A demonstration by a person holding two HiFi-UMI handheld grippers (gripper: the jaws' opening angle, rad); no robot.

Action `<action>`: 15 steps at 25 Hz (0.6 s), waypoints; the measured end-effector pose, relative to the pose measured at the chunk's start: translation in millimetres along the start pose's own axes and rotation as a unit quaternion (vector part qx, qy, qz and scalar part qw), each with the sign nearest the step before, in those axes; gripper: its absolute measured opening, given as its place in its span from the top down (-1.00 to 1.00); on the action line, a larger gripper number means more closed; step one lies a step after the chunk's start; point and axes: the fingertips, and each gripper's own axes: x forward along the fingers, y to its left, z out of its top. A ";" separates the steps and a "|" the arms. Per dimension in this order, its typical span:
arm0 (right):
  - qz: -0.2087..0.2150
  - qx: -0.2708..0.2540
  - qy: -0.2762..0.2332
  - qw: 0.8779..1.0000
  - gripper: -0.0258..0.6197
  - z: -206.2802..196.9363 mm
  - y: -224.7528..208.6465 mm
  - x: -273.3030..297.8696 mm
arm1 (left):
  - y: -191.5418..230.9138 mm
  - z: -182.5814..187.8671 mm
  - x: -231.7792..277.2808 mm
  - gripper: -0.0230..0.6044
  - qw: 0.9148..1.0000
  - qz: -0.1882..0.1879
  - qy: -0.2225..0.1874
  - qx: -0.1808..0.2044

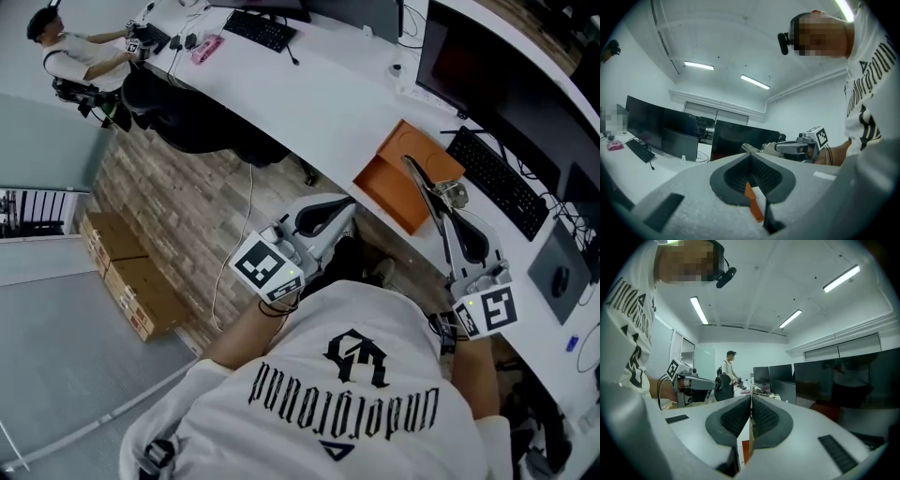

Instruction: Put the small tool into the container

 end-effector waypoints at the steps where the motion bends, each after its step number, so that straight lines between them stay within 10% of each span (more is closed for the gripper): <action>1: 0.001 0.000 0.004 1.000 0.85 -3.4 -2.1 5.6 | 5.3 -3.1 2.1 0.88 1.000 0.000 0.004 -0.001; 15: 0.007 0.016 0.077 0.997 0.85 -65.4 -22.7 71.2 | 69.2 -53.7 26.4 0.88 0.997 -0.030 0.067 -0.033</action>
